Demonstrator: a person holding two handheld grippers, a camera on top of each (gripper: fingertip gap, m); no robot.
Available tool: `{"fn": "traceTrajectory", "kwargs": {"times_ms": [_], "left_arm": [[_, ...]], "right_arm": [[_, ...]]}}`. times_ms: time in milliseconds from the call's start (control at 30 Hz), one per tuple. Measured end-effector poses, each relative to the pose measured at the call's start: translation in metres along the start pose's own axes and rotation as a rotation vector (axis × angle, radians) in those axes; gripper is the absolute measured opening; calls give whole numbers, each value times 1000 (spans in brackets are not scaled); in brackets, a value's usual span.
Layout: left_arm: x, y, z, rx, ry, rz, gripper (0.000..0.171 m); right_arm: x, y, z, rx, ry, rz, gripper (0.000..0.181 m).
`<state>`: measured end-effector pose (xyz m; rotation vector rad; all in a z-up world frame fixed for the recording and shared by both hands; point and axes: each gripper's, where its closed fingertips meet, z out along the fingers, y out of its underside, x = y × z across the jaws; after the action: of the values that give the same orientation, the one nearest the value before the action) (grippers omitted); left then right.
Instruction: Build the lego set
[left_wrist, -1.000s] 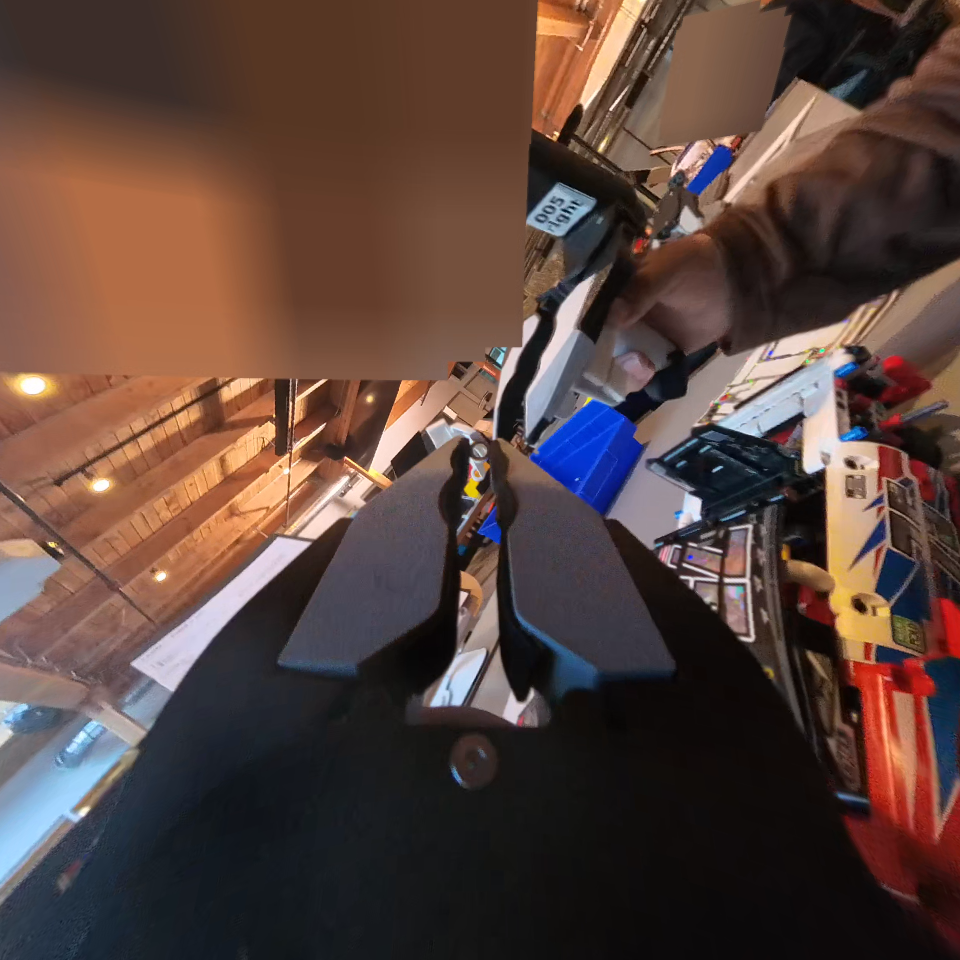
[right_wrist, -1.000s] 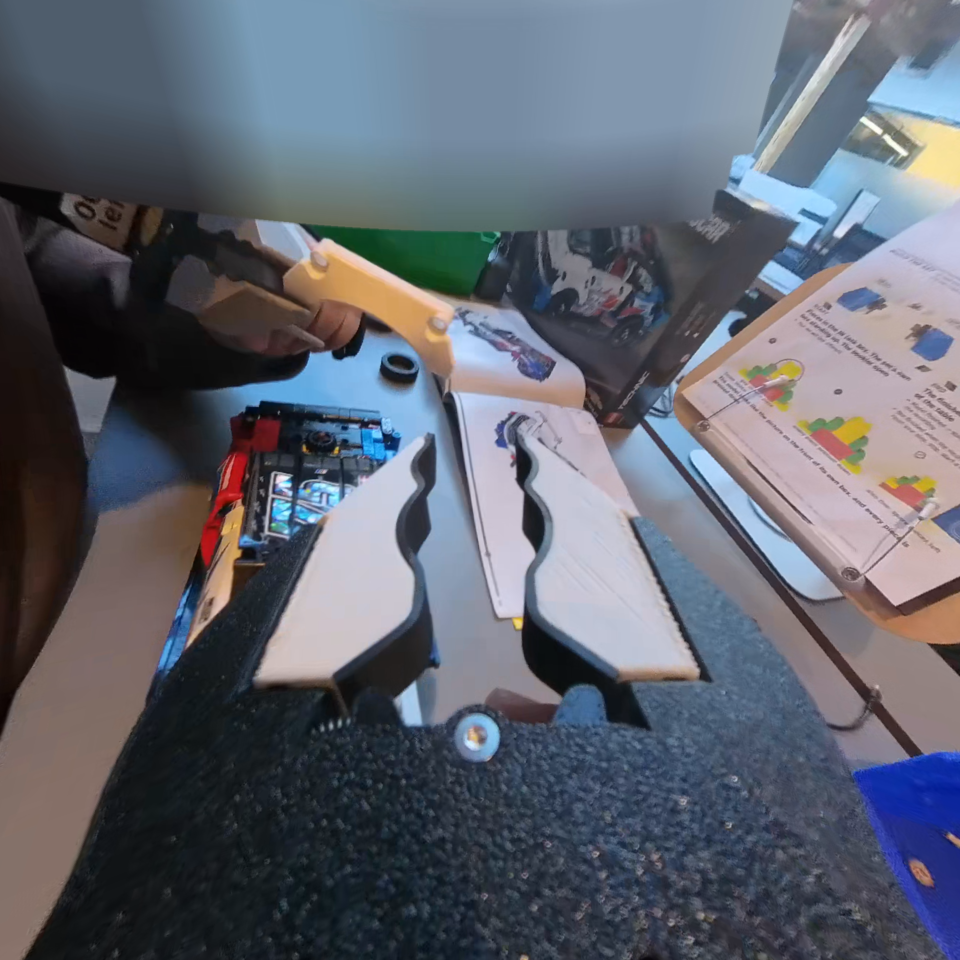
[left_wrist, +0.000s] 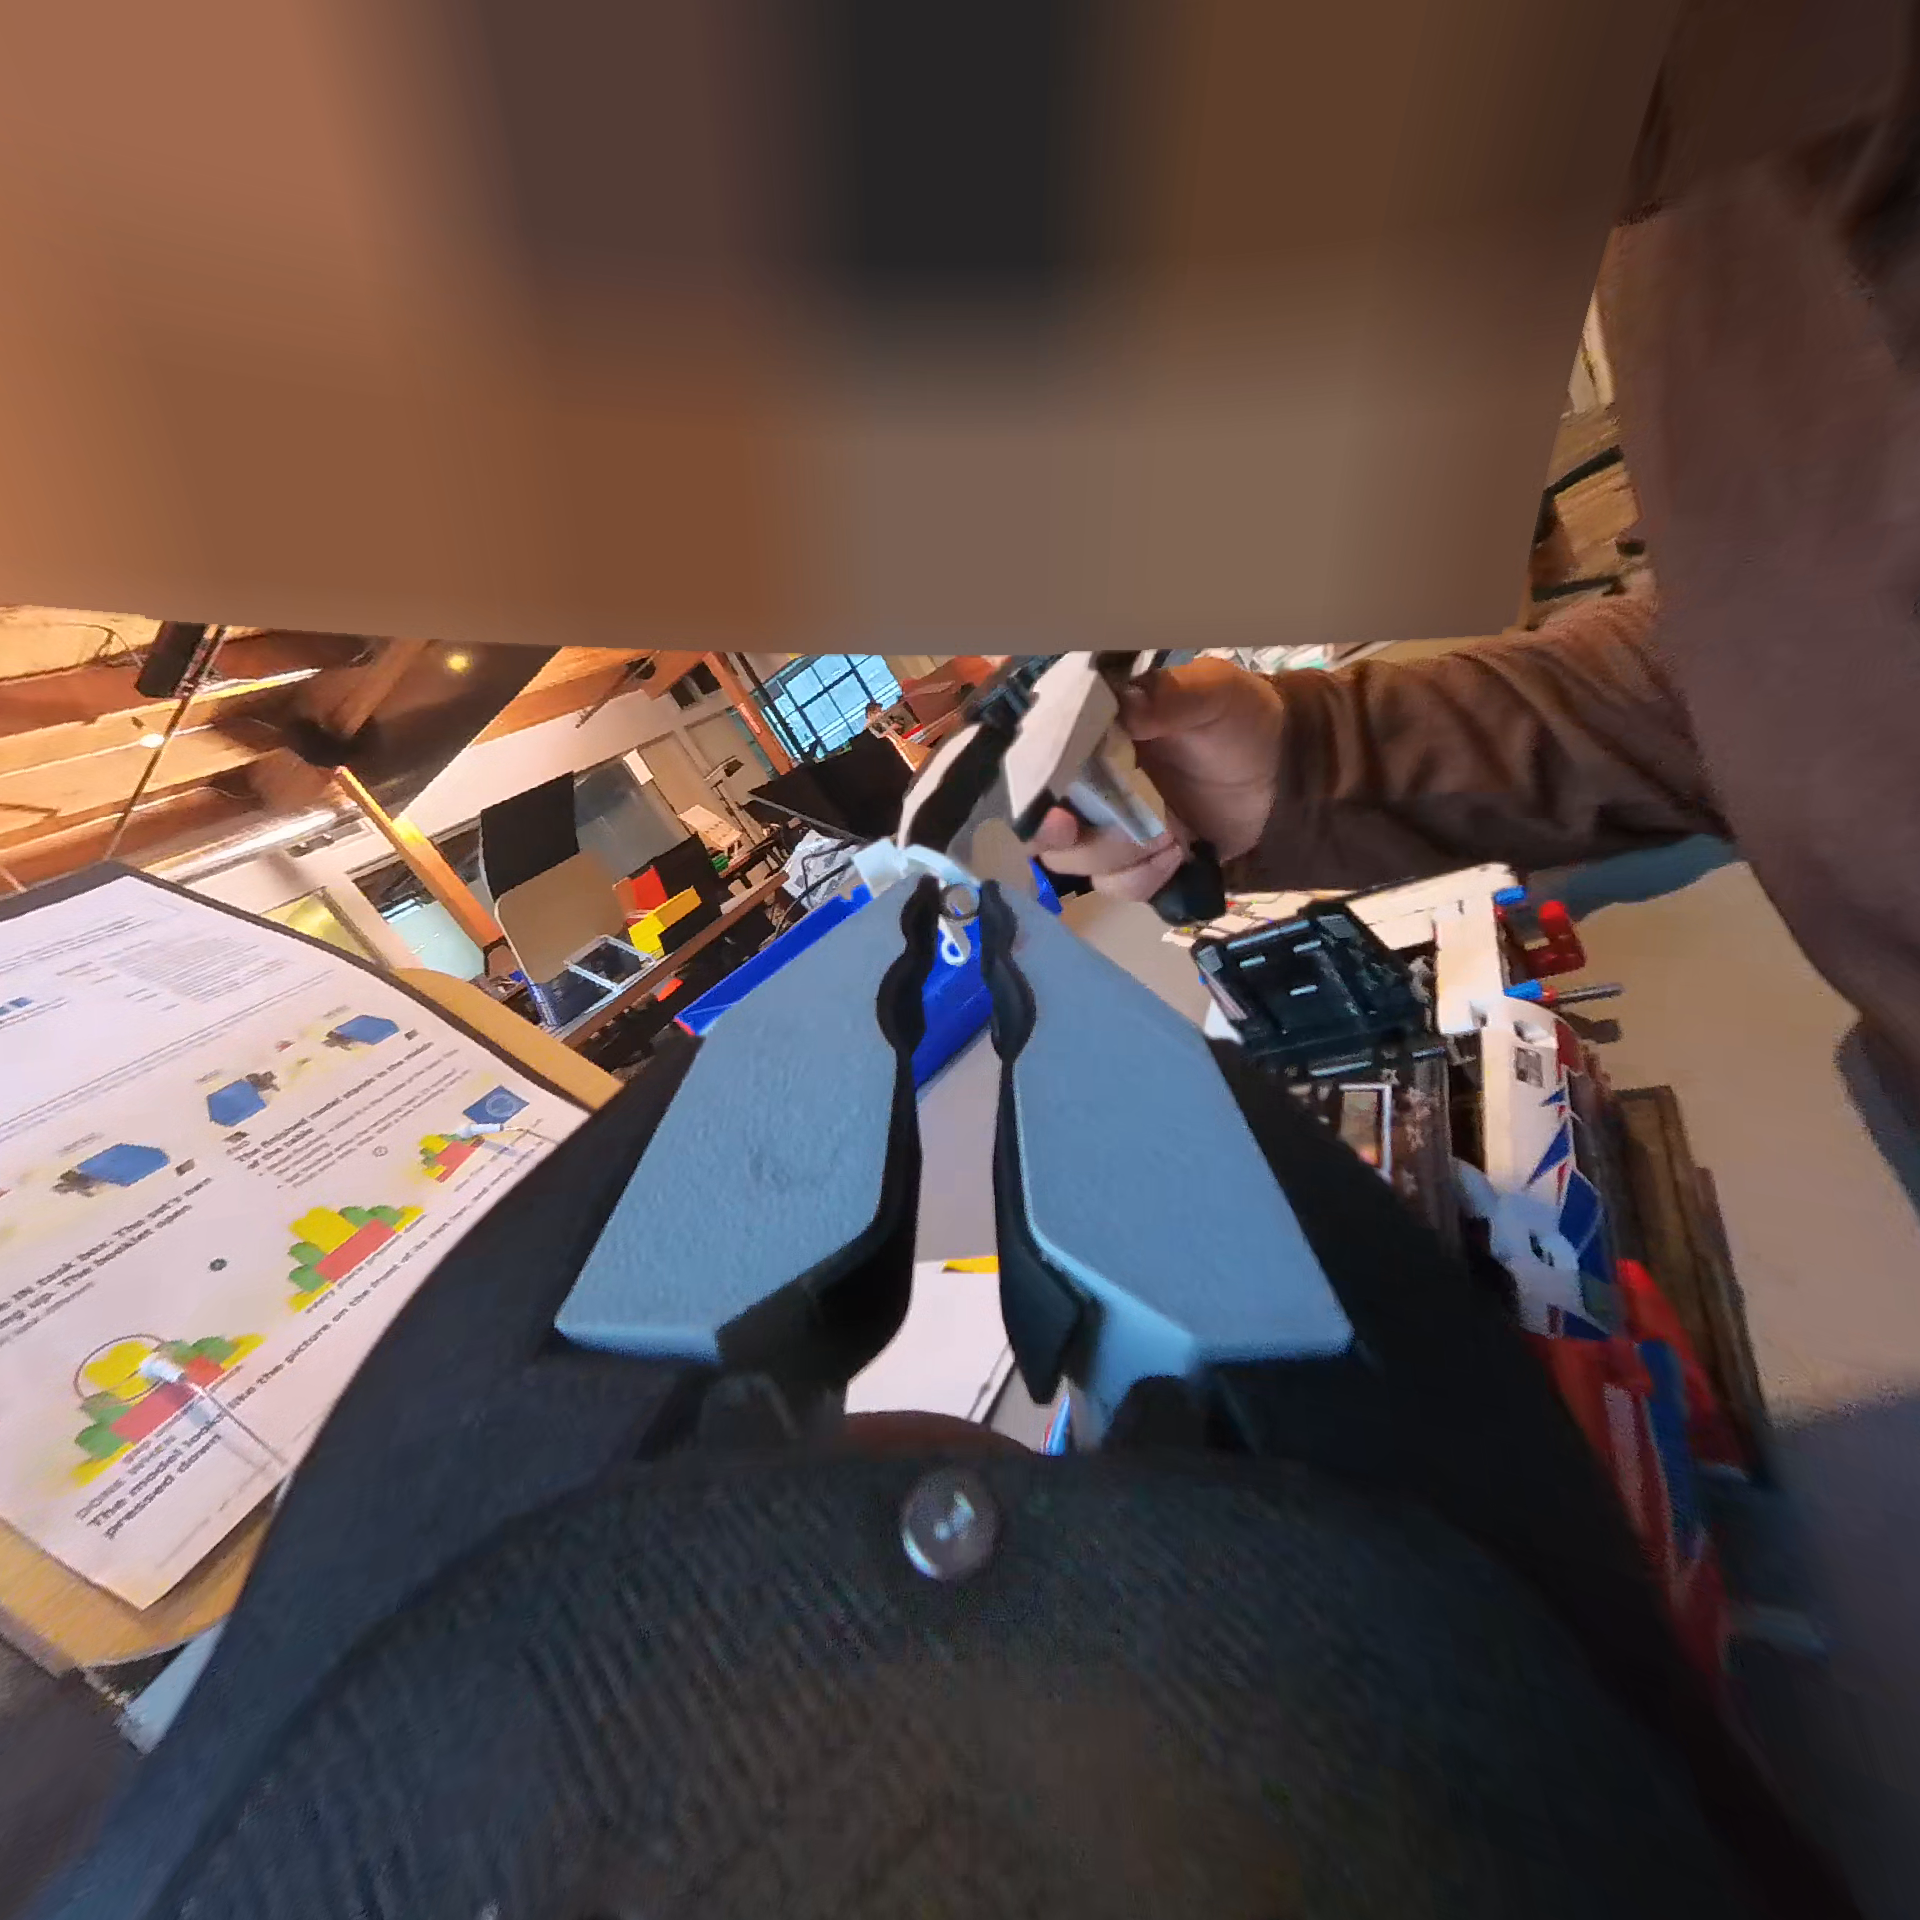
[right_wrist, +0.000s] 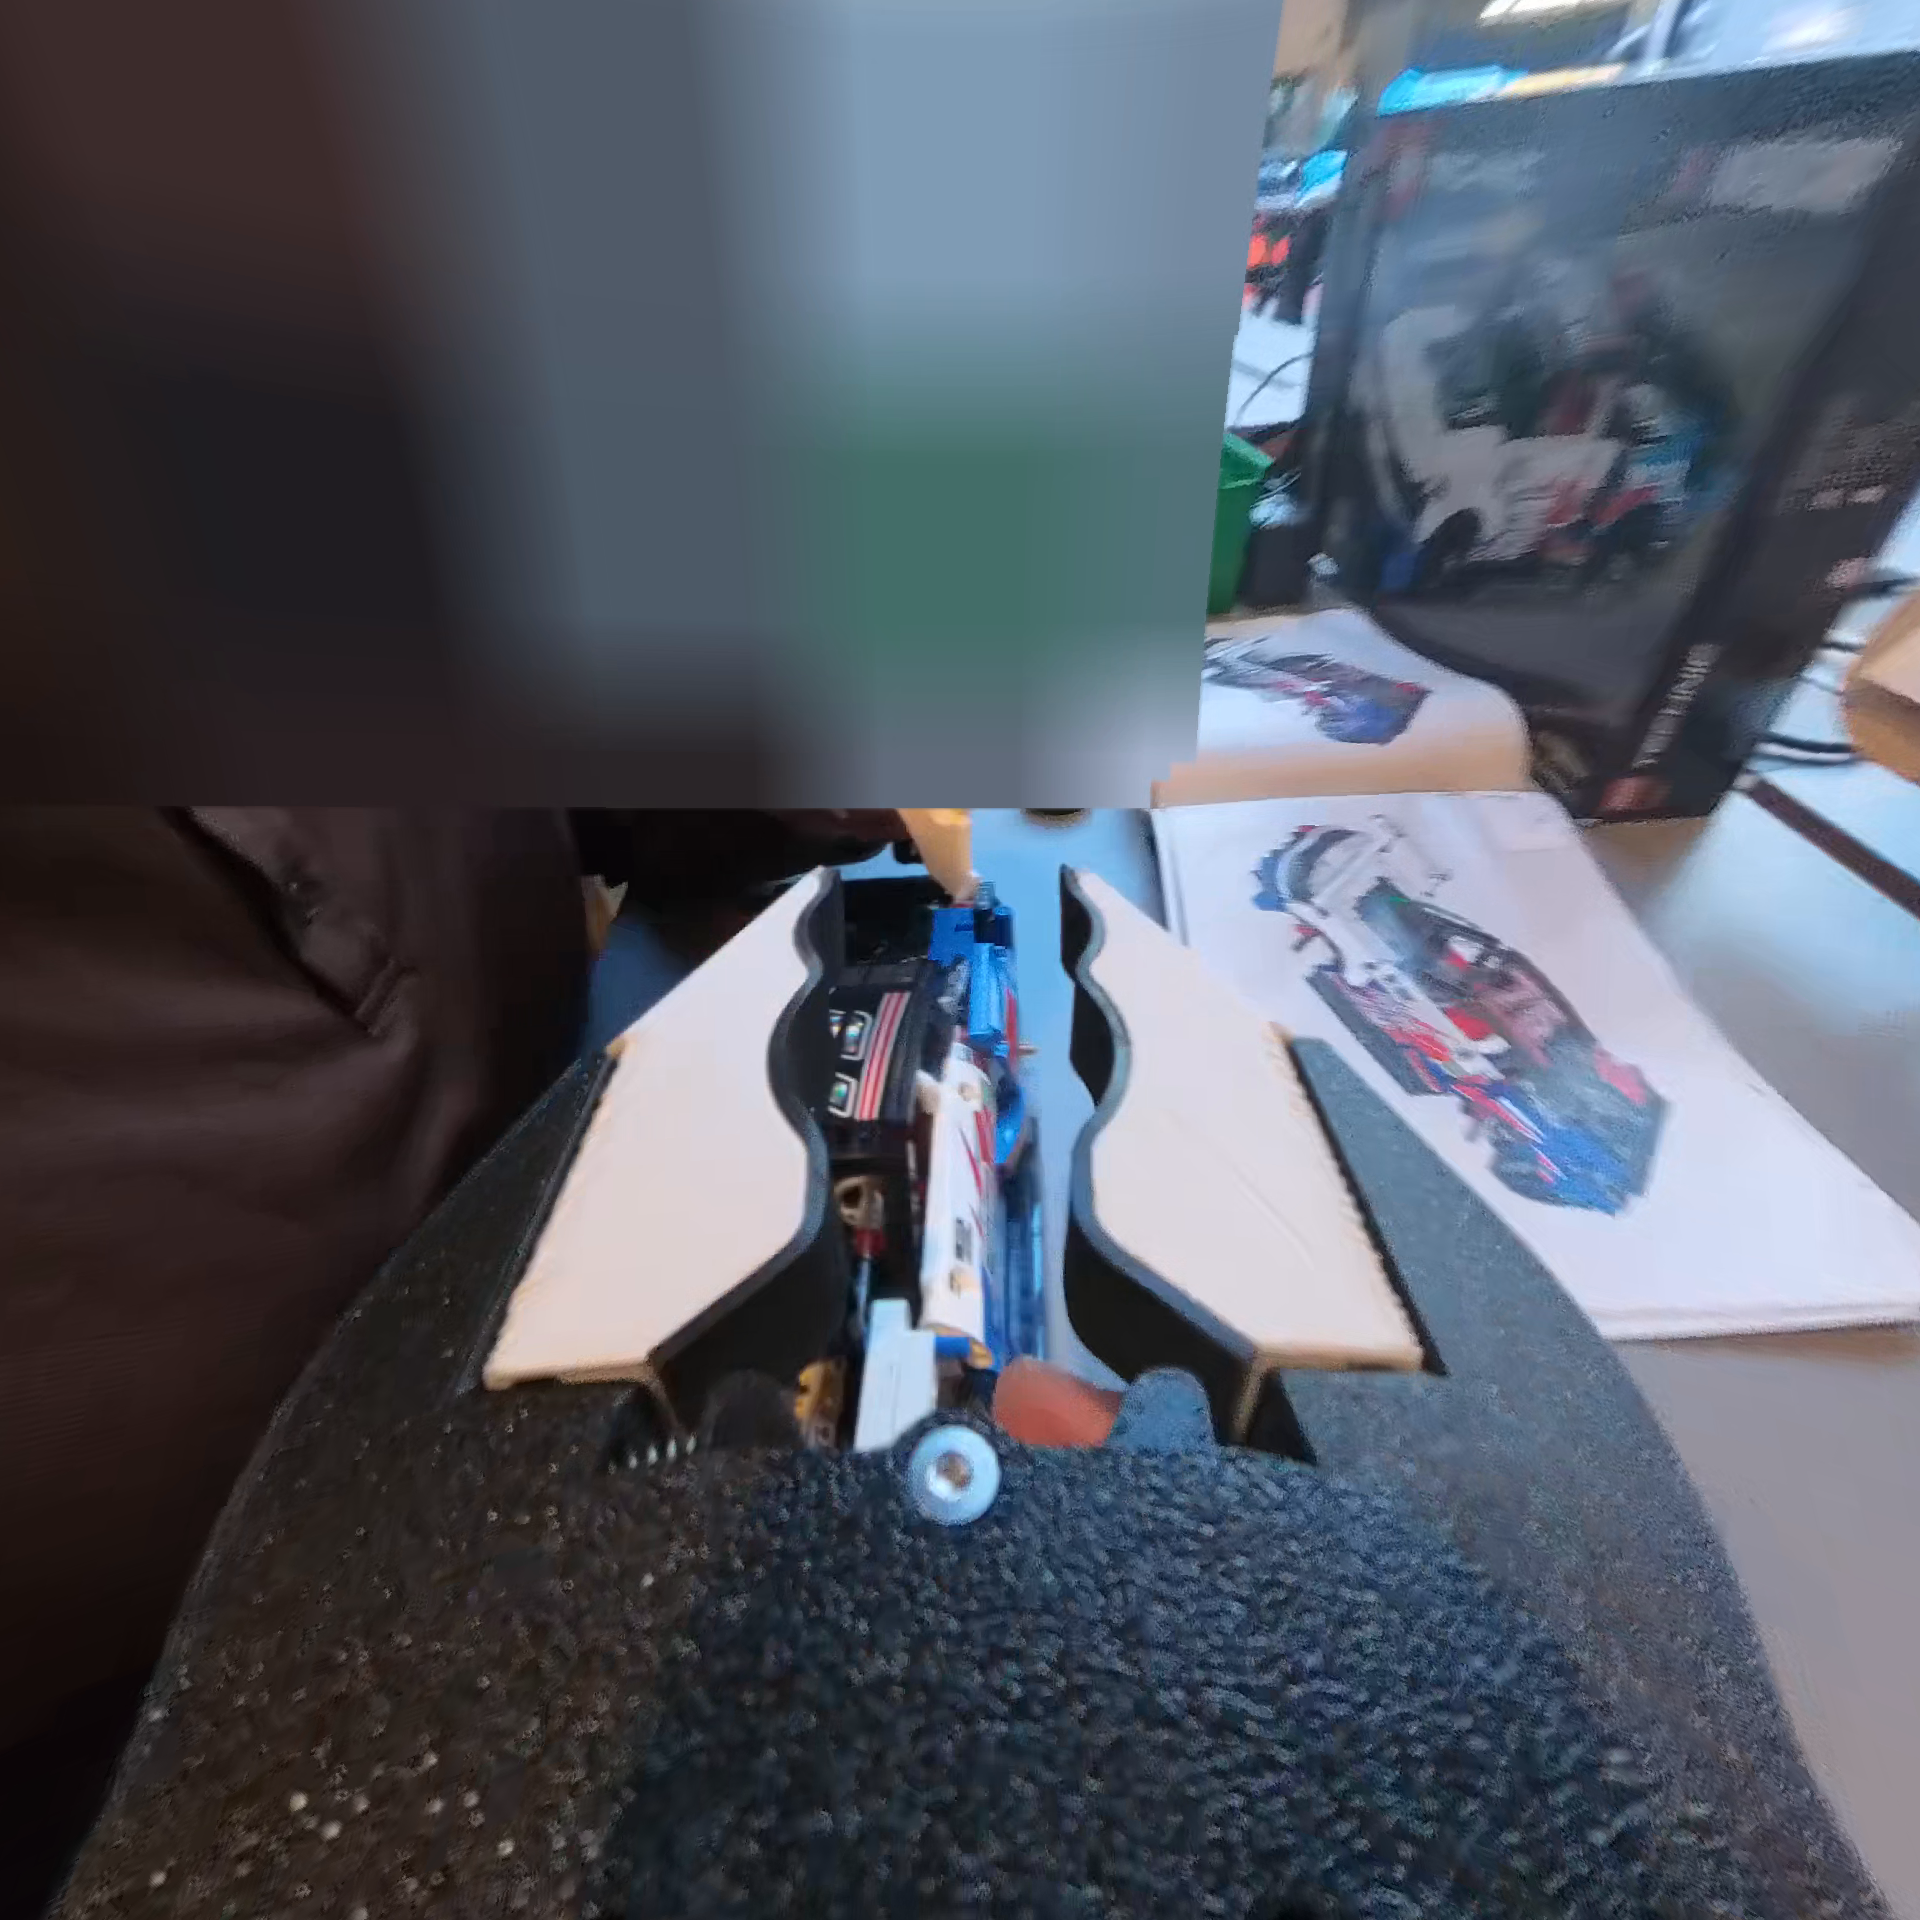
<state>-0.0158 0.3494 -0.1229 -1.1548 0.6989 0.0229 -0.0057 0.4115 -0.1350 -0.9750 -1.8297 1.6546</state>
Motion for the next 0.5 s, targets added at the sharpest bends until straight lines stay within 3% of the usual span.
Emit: {"fn": "traceTrajectory", "kwargs": {"times_ms": [67,167,300,500], "left_arm": [[1,-3,0,16,6,-12,5],[5,-9,0,40,23,-32,5],[8,-15,-1,66,36,-31,5],[-6,2,-2,-25,-10,-44,5]], "right_arm": [[-10,1,16,-53,-35,-36,40],[-14,-2,33,-97,-21,-111,25],[-24,-6,42,-104,-75,-131,27],[-9,-7,44,-73,9,-253,25]]}}
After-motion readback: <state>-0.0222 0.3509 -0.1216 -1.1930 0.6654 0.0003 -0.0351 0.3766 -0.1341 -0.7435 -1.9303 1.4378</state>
